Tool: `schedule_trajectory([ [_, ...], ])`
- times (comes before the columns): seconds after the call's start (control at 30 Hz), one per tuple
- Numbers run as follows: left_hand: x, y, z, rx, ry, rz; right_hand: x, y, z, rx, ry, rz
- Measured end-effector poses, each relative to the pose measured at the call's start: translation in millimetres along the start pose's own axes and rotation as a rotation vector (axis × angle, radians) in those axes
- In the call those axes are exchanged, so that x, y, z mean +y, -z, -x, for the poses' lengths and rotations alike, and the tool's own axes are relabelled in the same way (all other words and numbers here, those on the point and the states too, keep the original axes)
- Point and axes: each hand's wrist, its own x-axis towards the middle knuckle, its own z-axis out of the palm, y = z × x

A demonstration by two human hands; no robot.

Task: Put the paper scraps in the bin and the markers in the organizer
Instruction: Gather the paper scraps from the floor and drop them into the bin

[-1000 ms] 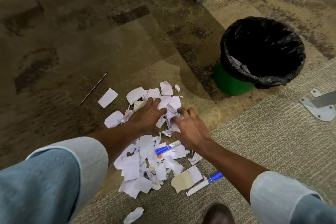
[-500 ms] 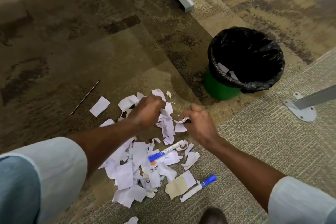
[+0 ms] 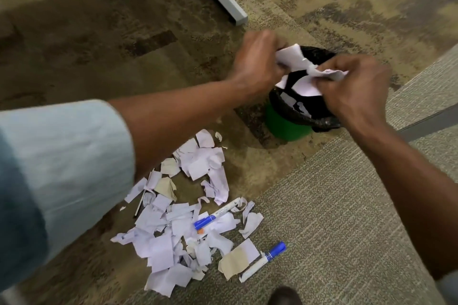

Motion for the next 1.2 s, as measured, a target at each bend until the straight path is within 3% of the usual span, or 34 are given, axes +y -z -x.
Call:
schedule_trajectory([
  [0.2, 17, -62, -23, -0.080, 0.037, 0.014, 46, -3, -19, -0.149, -0.135, 0.172],
  [0.33, 15, -79, -27, -0.233, -0.001, -0.010, 57, 0, -23, -0.204, -0.193, 0.127],
  [0.53, 11, -68, -23, -0.349, -0.110, -0.070, 52, 0, -24, -0.245, -0.067, 0.156],
  [0.7, -4, -37, -12, -0.202, -0.169, -0.045, 41, -13, -5, -0.081, 0.082, 0.124],
  [0.8, -30, -22, 4, -0.145, -0.079, -0.009, 24, -33, 26, -0.032, 0.247, 0.009],
  [0.93, -92, -16, 50, -0.303, 0.110, -0.121, 0, -79, 87, -0.310, 0.377, -0.034],
  [1.07, -154, -21, 107, -0.657, 0.168, -0.465, -8, -131, 143, -0.776, 0.230, 0.215],
  [1.2, -194, -37, 156, -0.852, 0.223, -0.587, -4, -163, 175, -0.896, 0.181, 0.258],
])
